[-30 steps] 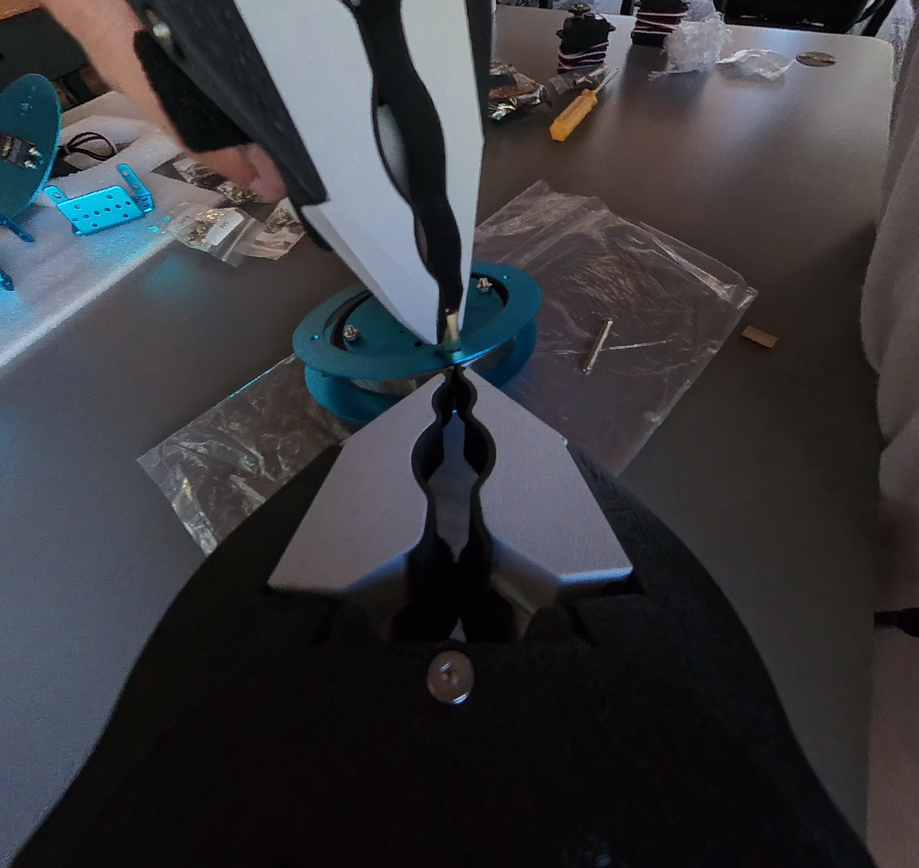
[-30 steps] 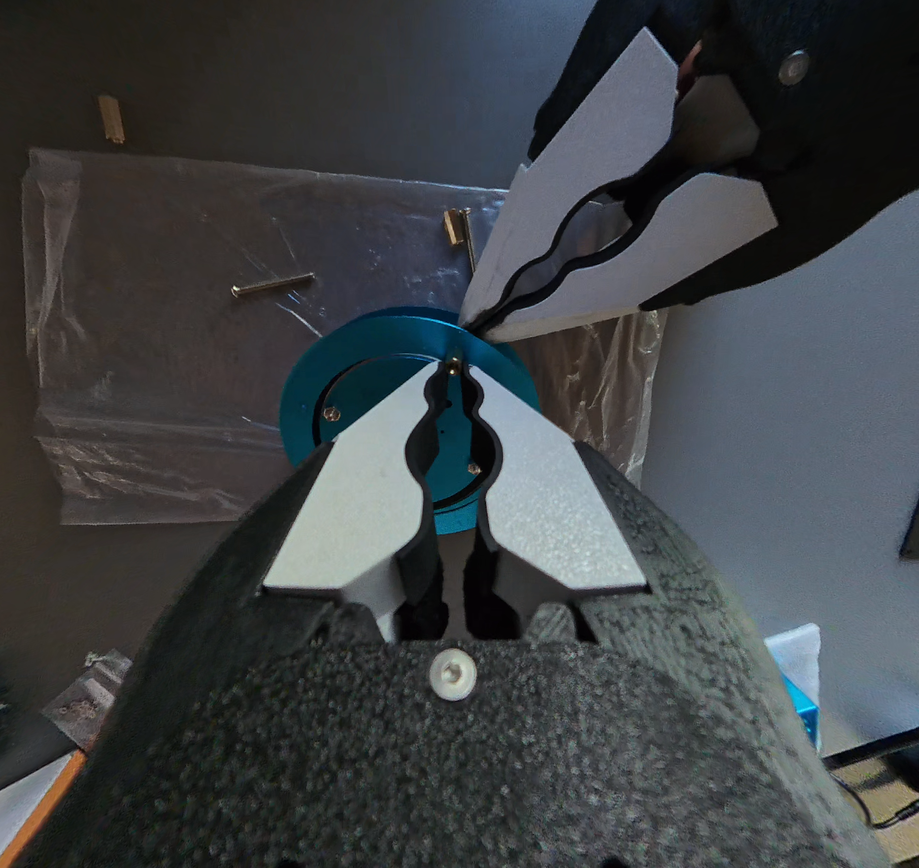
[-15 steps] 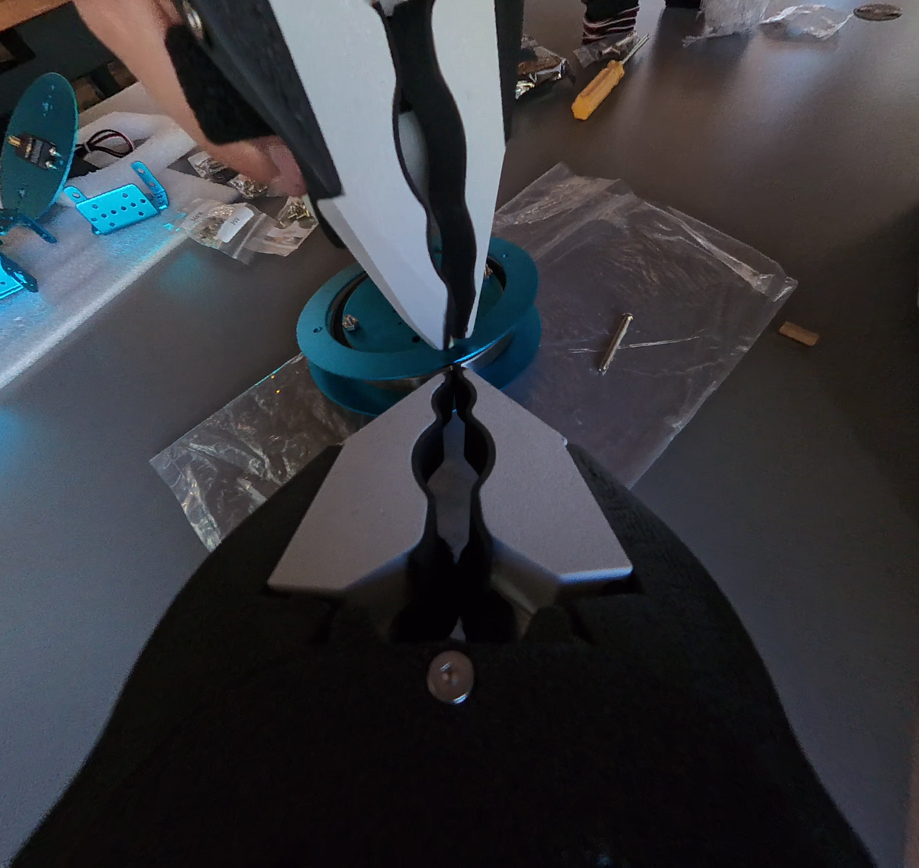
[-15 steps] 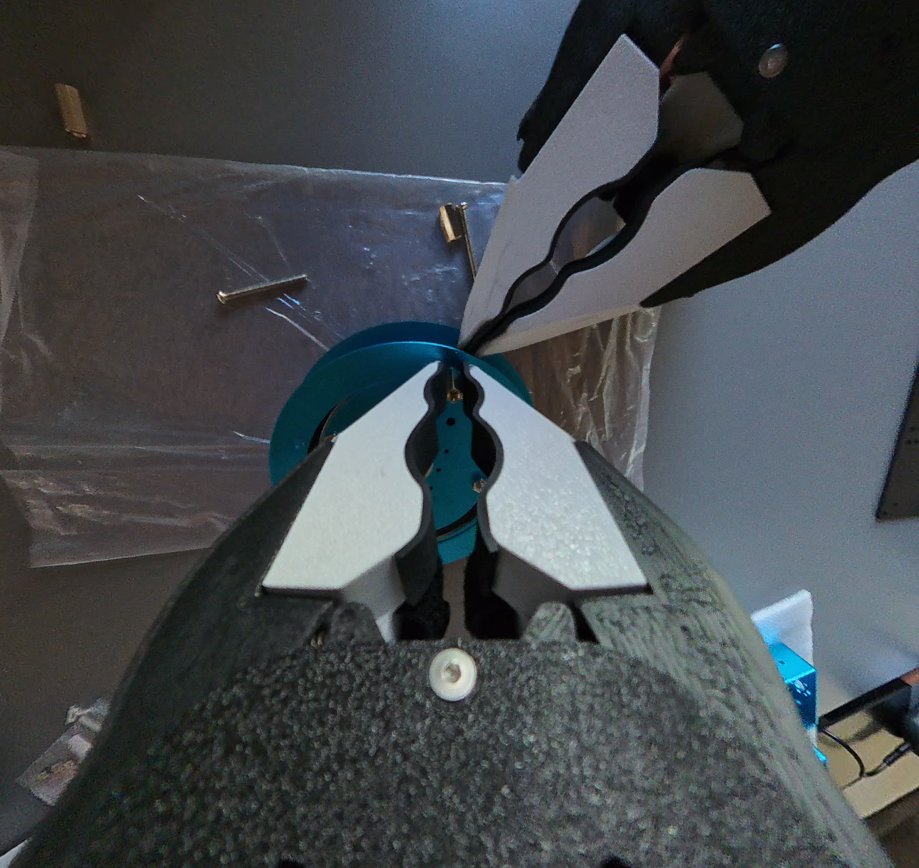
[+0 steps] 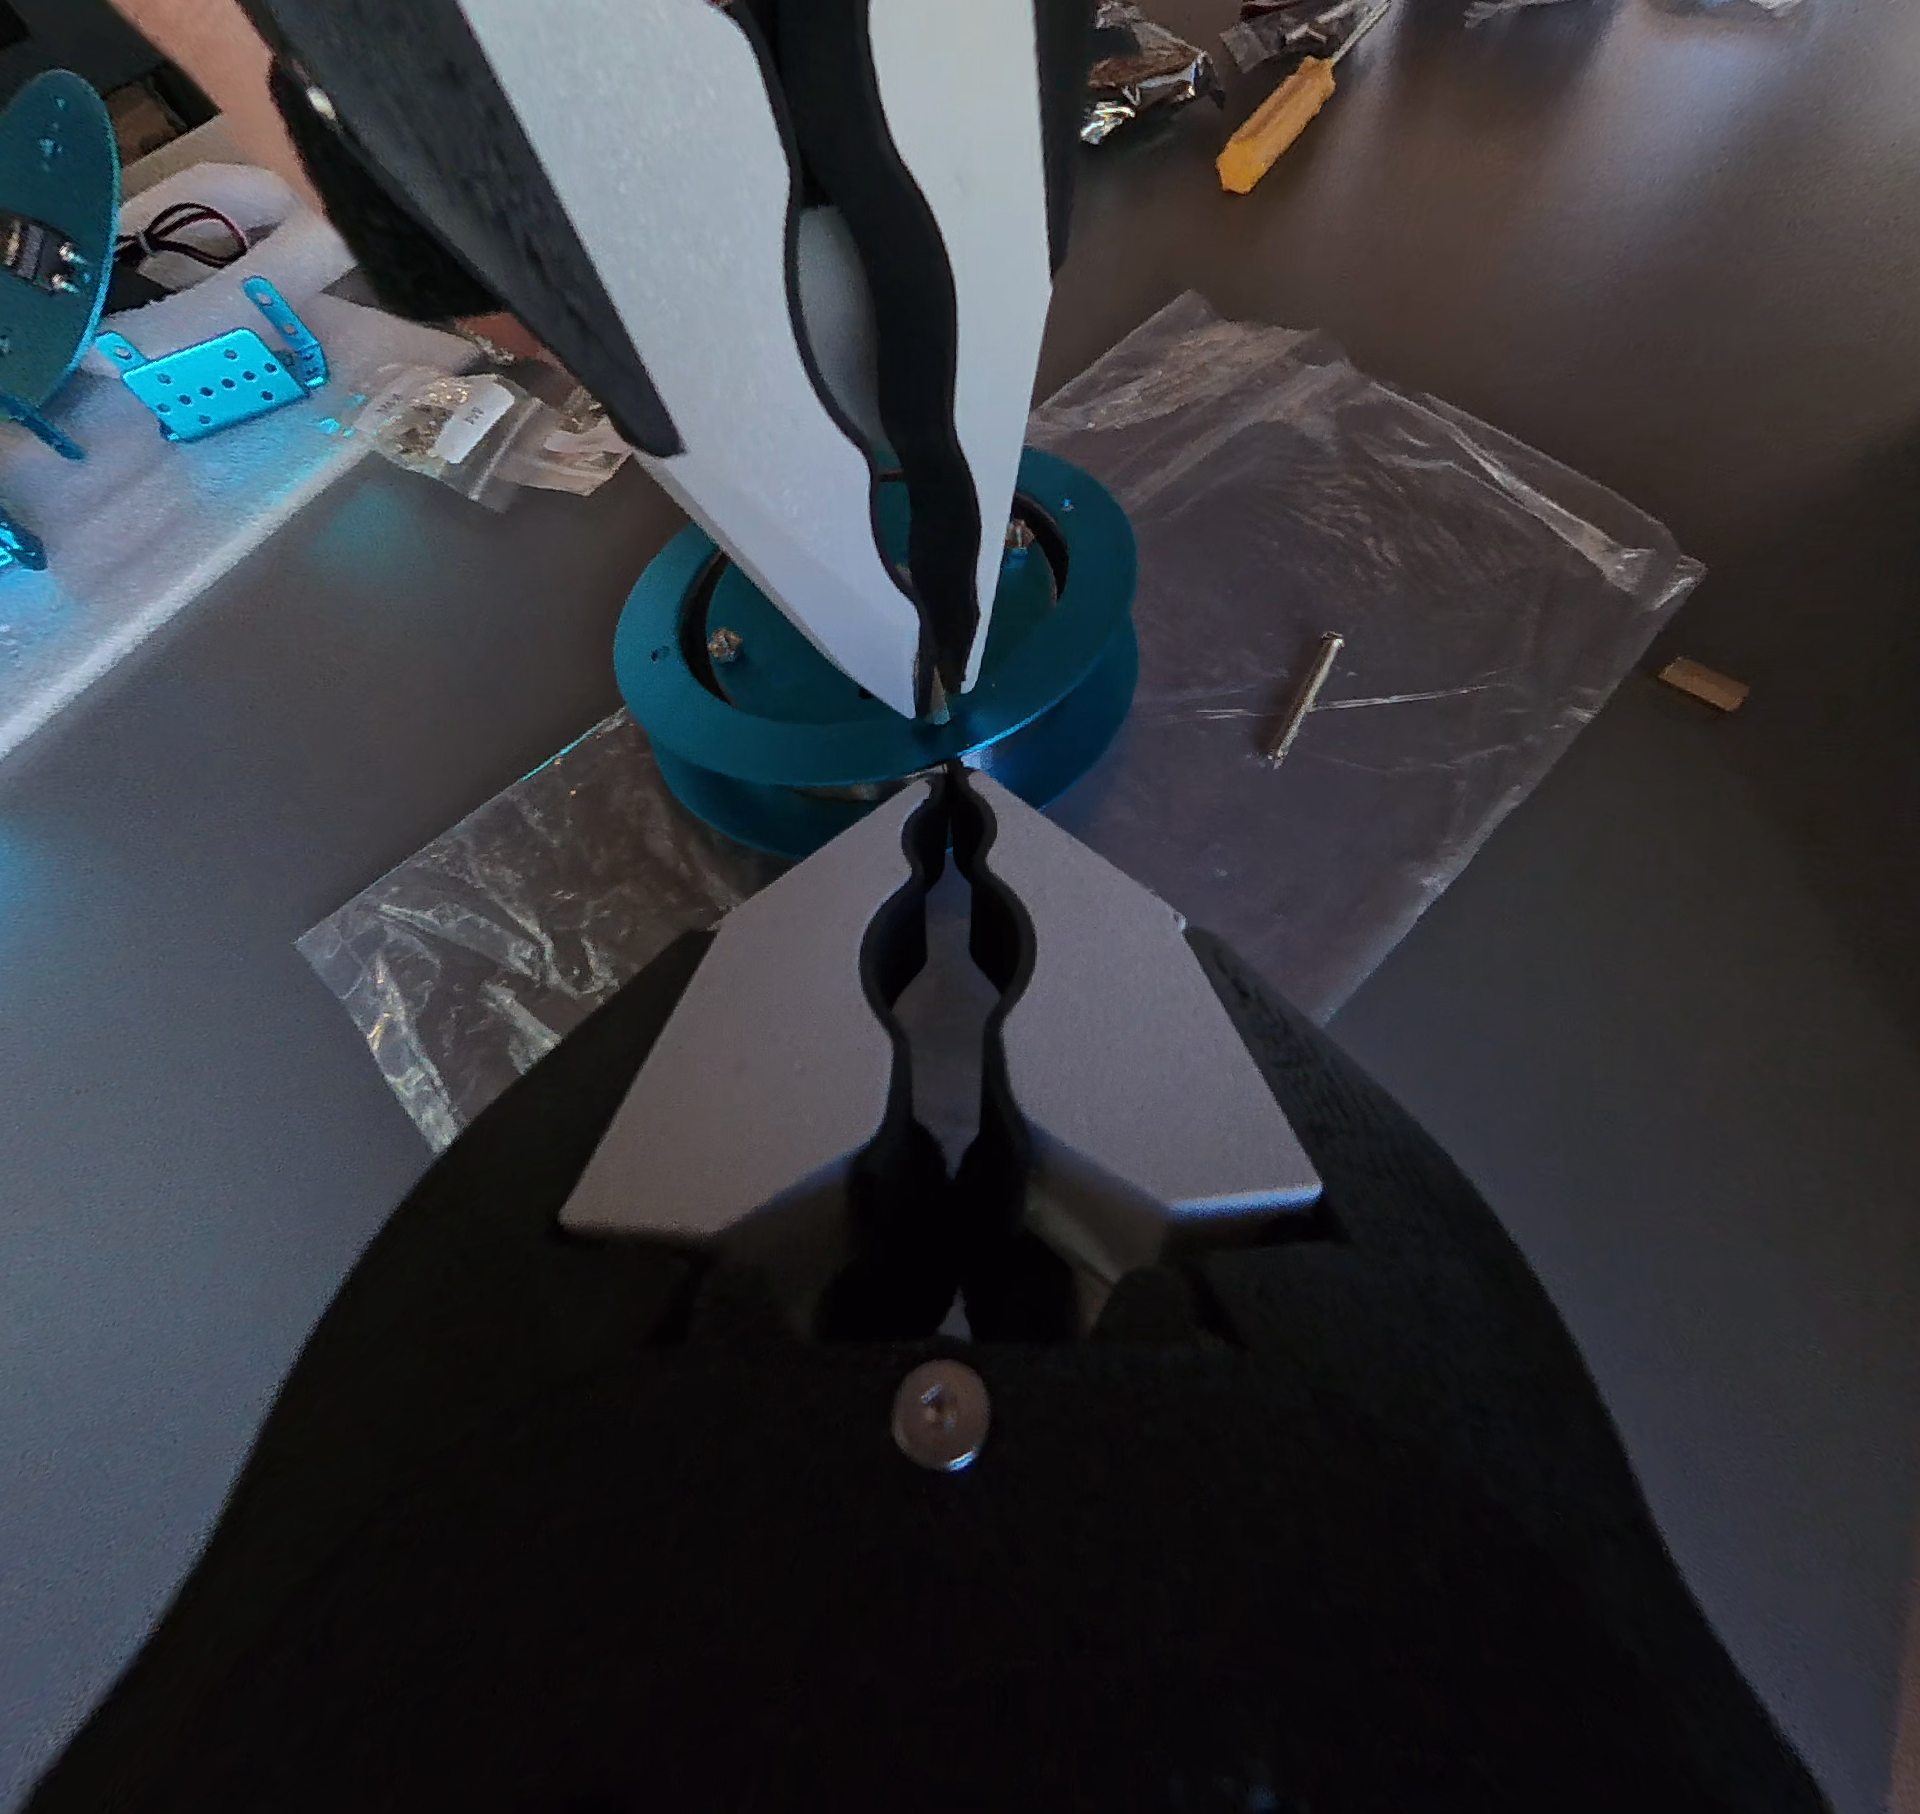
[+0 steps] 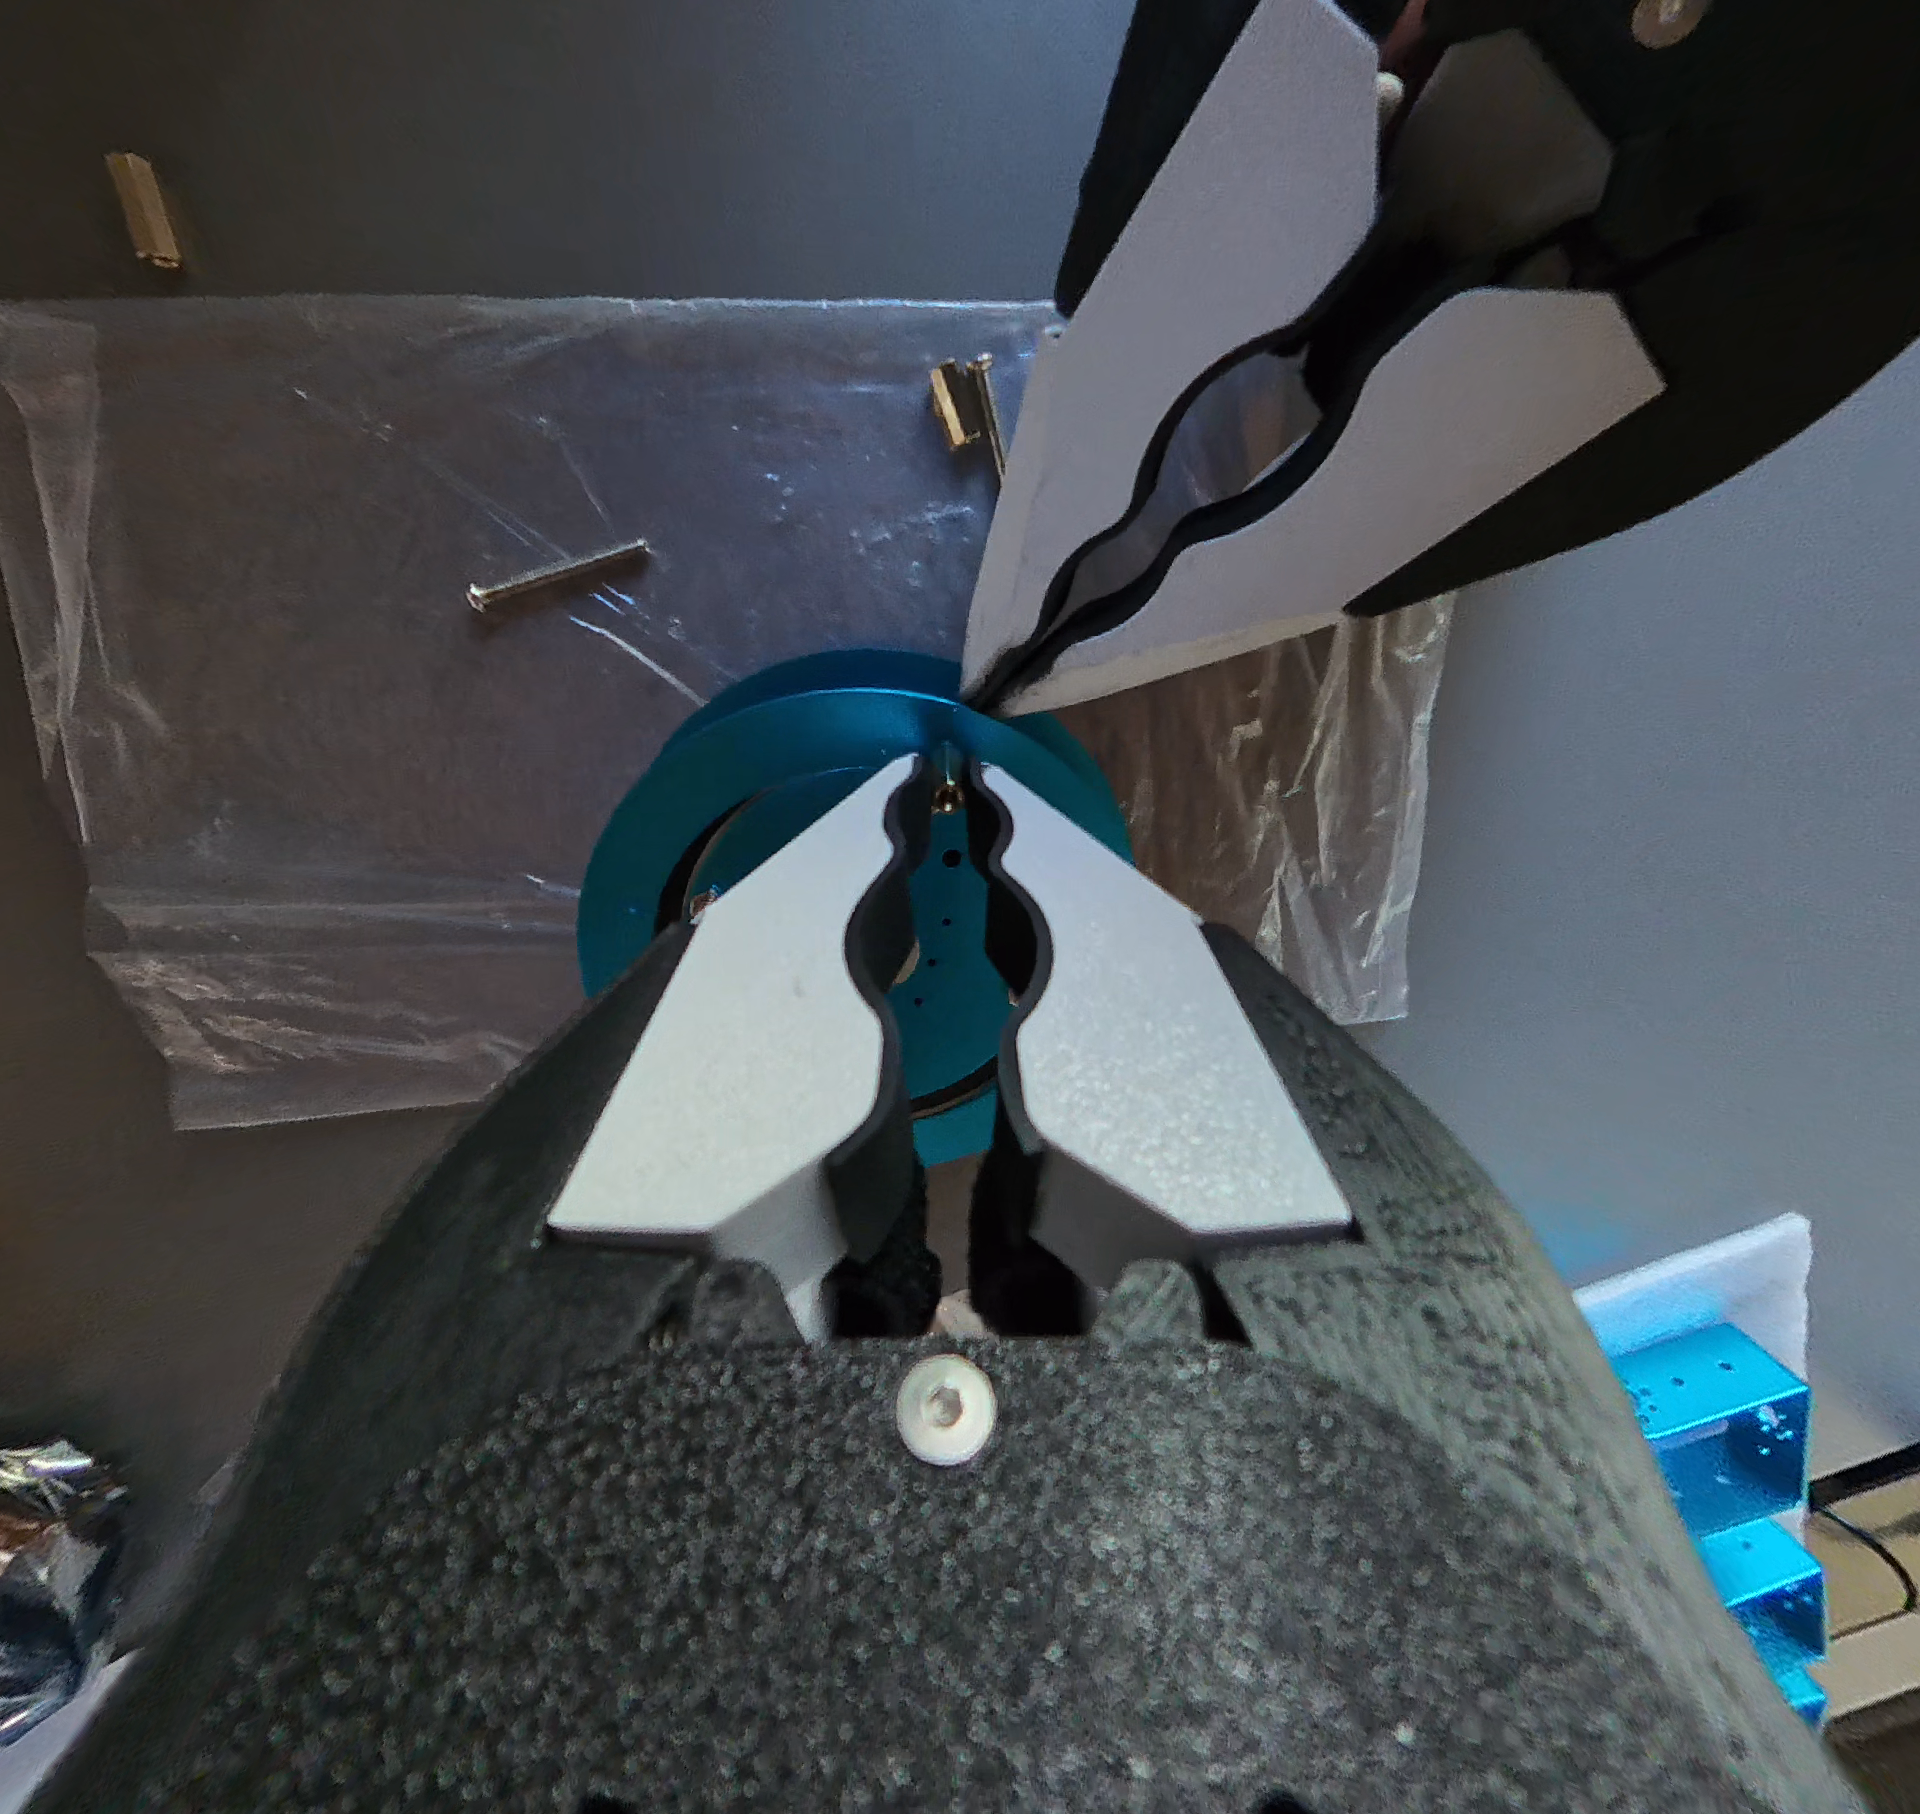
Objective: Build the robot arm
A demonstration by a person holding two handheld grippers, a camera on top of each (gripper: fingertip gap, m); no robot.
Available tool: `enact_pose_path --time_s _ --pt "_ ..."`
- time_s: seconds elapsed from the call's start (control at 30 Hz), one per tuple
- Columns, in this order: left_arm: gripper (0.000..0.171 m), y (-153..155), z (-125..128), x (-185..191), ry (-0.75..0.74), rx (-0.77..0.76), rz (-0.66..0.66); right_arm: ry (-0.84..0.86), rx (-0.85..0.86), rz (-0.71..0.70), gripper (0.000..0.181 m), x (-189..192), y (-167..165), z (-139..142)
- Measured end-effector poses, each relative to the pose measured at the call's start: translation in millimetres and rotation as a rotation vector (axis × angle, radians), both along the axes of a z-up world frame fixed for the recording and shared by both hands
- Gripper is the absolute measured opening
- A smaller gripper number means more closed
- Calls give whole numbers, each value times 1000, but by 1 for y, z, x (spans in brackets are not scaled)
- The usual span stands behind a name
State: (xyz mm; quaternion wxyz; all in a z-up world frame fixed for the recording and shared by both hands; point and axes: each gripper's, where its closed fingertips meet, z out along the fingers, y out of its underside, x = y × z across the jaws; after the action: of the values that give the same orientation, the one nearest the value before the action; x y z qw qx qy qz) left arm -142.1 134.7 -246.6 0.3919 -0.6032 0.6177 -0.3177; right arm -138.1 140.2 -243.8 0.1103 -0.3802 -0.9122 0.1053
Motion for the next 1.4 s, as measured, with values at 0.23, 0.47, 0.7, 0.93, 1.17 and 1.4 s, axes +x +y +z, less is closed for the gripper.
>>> enact_pose_path --time_s 0.23,0.47,0.7,0.93,1.17,1.4 --pt "8 7 3 -1 -19 -22 41 65 17 -125 4 -6 16 9" --pt "12 17 13 -4 -87 -51 100 151 -58 -189 5 -7 12 19" --pt "12 16 22 -4 -148 -30 92 182 -78 -195 4 -11 11 24" --pt "3 14 33 -3 -224 -84 86 232 -138 -237 4 -16 12 36" --pt "1 12 32 -4 -215 -115 77 317 -127 -217 5 -18 10 36" --pt "1 8 30 -4 -205 -114 49 364 184 -73 13 -13 14 22"
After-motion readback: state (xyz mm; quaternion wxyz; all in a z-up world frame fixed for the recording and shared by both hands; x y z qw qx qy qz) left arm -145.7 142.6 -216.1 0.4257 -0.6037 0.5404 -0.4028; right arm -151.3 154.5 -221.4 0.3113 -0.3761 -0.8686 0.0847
